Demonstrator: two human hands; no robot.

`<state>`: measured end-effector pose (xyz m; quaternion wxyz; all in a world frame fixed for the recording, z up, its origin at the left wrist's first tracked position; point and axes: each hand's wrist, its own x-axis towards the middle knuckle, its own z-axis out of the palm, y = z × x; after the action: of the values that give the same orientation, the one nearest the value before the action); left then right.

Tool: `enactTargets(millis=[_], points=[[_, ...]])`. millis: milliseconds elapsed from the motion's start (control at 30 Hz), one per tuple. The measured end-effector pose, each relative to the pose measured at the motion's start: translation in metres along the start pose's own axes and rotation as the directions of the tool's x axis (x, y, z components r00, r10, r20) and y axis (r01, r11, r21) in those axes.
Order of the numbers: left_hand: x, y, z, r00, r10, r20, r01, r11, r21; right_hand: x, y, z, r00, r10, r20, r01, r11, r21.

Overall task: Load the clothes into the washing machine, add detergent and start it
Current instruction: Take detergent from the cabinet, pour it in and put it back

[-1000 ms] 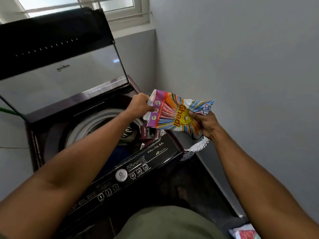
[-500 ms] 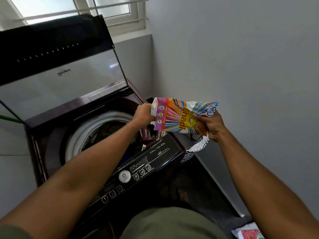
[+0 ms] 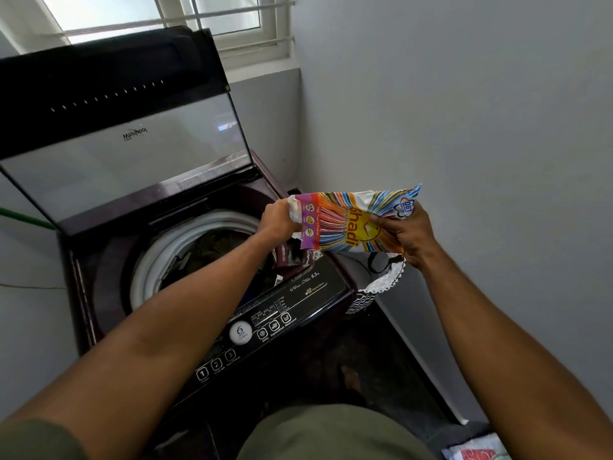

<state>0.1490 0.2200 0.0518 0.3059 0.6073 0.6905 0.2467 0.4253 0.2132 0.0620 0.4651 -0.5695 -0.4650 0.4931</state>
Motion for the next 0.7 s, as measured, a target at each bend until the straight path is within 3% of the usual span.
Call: enactTargets(millis=[700], points=[[0.0034, -0.0025, 0.0060, 0.999, -0.039, -0.030, 0.038, 0.999, -0.034, 0.0071, -0.0081, 0.0040, 0.998, -0.057, -0.002, 0.057, 0.998, -0.036]])
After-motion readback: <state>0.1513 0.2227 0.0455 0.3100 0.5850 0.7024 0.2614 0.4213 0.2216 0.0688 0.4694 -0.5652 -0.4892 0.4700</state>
